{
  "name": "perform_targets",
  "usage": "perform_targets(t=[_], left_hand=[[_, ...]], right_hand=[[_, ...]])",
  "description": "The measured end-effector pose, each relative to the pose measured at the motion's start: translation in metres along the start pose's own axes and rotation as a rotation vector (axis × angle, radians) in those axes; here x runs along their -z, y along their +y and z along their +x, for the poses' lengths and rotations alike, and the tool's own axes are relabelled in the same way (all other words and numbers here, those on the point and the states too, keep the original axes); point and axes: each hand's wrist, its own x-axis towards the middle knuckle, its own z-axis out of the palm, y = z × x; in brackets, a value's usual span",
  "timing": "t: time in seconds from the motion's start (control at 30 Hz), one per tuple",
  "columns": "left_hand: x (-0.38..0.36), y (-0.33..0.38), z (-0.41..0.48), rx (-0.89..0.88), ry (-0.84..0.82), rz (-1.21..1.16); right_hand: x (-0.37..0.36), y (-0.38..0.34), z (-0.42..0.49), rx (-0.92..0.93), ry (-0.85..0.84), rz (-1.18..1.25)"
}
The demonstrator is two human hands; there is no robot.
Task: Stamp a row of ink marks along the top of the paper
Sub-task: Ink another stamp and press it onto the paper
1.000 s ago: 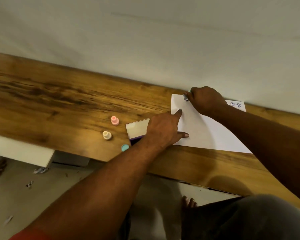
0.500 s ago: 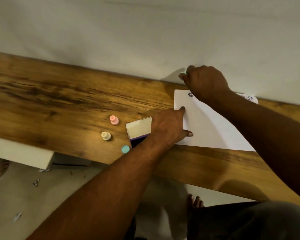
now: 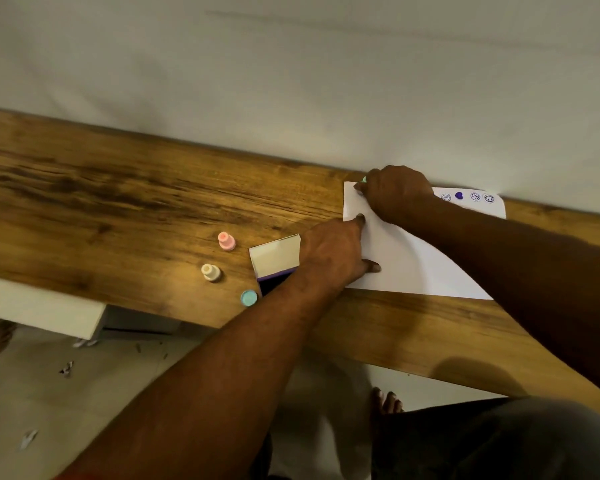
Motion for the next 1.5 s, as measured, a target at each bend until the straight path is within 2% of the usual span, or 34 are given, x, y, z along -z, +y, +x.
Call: perform_targets(t=[0.13, 0.2, 0.5, 0.8, 1.17, 1.4, 1.5], left_hand=[[-0.001, 0.001, 0.0, 0.003, 0.0, -0.018], [-0.002, 0.0, 0.001, 0.003, -0.006, -0.023], [-0.001, 0.005, 0.002, -0.001, 0.009, -0.025], [-0.002, 0.001, -0.003, -0.004, 0.03, -0.042], [0.013, -0.012, -0.022, -0.049, 0.126, -0.146], [0.046, -0.062, -0.07, 0.022, 0.282, -0.261], [0.046, -0.099, -0.095, 0.028, 0.33, -0.379]], right_hand=[[0.001, 0.03, -0.01, -0.205, 0.376, 0.423], [0.002, 0.048, -0.02, -0.243, 0.456, 0.554], [-0.029, 0.067, -0.063, -0.212, 0.284, 0.558], [-0.021, 0.046, -0.094, -0.114, 0.212, 0.551], [-0.004, 0.027, -0.122, -0.096, 0.188, 0.528], [-0.005, -0.029, -0.139, 0.02, 0.188, 0.576], [-0.009, -0.068, -0.145, 0.07, 0.118, 0.602]])
